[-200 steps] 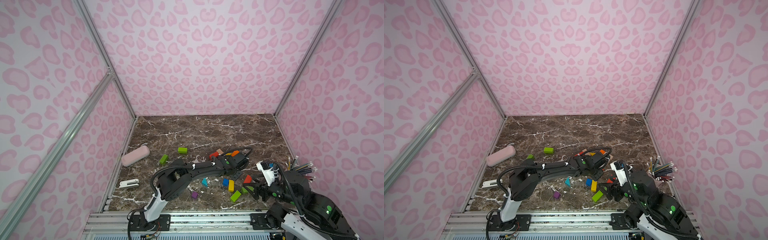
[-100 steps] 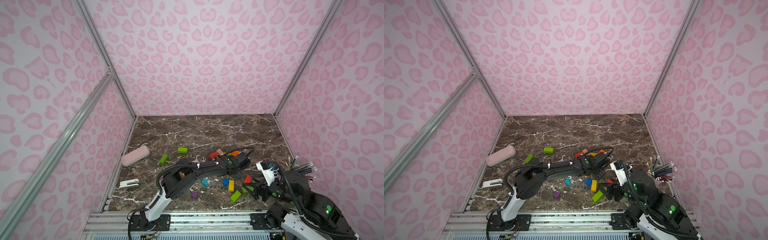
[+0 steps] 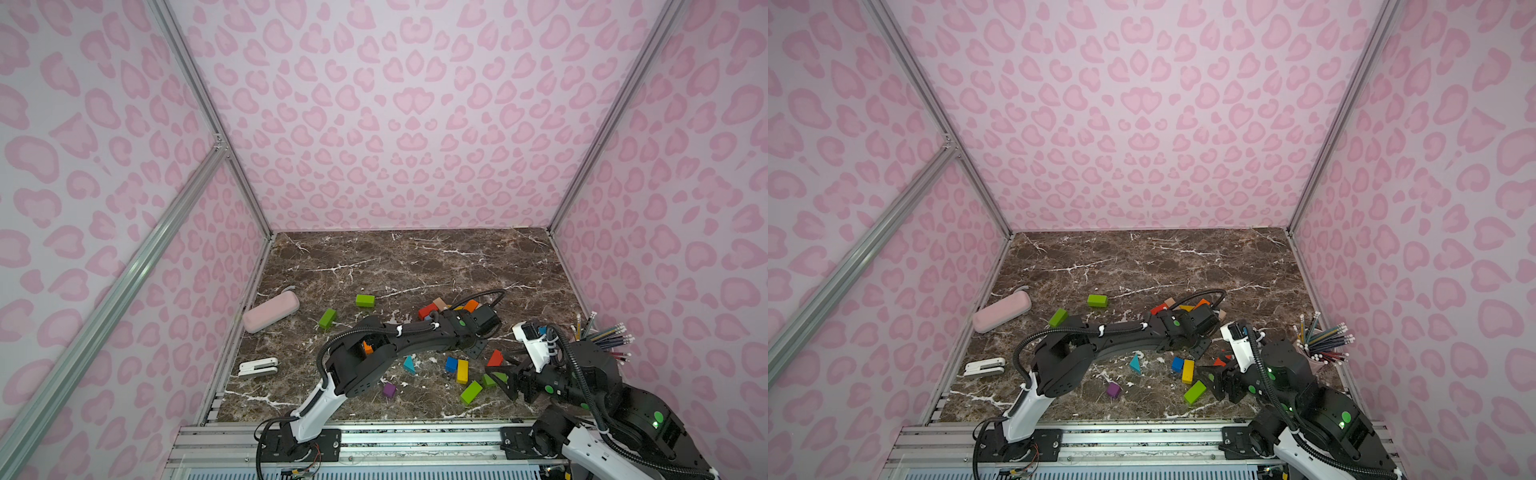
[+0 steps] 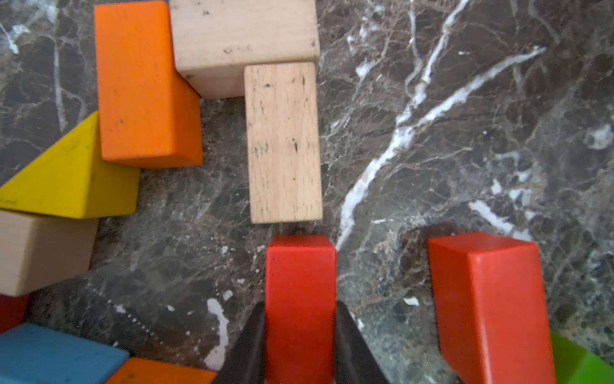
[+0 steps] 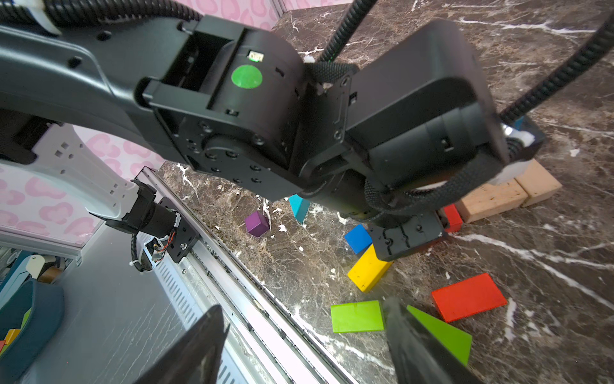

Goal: Assemble a heart with building blocks
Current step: Assemble the building block at the center of the board.

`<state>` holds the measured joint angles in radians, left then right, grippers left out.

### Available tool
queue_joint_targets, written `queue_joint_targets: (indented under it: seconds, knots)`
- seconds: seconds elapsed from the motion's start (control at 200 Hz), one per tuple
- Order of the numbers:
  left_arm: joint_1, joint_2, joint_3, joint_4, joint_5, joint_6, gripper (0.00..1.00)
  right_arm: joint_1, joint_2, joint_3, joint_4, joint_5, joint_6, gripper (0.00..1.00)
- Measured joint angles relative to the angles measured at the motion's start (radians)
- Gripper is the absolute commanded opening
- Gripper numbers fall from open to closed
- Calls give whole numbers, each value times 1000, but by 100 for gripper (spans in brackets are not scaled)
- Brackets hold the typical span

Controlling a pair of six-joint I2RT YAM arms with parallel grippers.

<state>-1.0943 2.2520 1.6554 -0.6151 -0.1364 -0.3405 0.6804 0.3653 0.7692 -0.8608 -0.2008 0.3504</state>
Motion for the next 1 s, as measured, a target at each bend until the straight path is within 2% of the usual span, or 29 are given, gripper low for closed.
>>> queue_joint_targets:
  seconds: [0.255,0.615,0.71,0.725,0.77,1.0]
  knots:
    - [10,14,21,0,-2,-4,21,0,1,0,0,0,0,80]
    - [12,15,22,2,-2,-3,30,0,3,-5,0,0,0,80]
    - [12,14,22,2,-2,-1,35,0,5,-5,0,0,0,80]
    - [12,13,22,2,-2,1,39,0,5,-5,0,0,0,80]
    - [12,12,22,-1,-2,1,45,0,7,-5,0,0,0,79]
    - [13,-36,18,-26,-2,0,66,0,15,-5,5,-5,0,80]
